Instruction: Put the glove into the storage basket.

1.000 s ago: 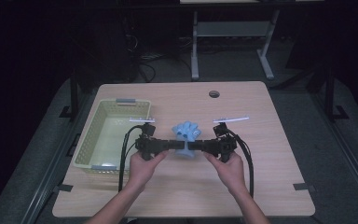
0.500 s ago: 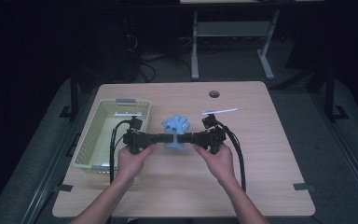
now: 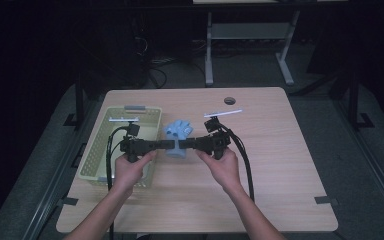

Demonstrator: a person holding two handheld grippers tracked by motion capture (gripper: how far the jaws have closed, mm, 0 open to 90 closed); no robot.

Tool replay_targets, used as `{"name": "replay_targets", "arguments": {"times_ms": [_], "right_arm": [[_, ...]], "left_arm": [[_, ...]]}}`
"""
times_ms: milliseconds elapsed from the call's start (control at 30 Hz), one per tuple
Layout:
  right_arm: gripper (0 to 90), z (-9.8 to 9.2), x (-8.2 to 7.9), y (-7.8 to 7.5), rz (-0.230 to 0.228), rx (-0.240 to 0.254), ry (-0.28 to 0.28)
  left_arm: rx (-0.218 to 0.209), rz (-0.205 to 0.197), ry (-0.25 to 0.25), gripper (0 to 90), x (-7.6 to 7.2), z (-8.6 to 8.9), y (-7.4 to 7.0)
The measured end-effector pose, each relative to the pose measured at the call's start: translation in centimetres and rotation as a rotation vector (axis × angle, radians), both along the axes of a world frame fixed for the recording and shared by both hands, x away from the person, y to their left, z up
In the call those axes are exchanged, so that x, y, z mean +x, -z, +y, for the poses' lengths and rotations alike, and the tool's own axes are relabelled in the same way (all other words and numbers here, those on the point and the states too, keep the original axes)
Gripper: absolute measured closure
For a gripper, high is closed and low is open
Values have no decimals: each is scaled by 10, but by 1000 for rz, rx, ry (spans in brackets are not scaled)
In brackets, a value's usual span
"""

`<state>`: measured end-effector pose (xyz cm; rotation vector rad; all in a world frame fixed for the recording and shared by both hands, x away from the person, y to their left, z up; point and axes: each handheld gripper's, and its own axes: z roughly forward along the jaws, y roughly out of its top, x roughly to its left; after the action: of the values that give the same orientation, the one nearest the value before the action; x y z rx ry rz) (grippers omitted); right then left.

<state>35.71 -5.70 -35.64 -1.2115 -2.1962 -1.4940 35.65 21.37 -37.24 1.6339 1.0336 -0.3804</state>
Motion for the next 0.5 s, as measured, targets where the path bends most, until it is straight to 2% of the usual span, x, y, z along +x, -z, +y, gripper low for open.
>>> {"name": "replay_targets", "arguments": {"times_ms": [233, 333, 500], "right_arm": [[759, 12, 5, 1, 16, 11, -15], [758, 17, 7, 2, 6, 7, -19], [758, 24, 9, 2, 14, 2, -27]], "left_arm": [[3, 9, -11, 725, 2, 13, 0], [1, 14, -10, 726, 3, 17, 1], [4, 13, -15, 727, 3, 25, 2]]}}
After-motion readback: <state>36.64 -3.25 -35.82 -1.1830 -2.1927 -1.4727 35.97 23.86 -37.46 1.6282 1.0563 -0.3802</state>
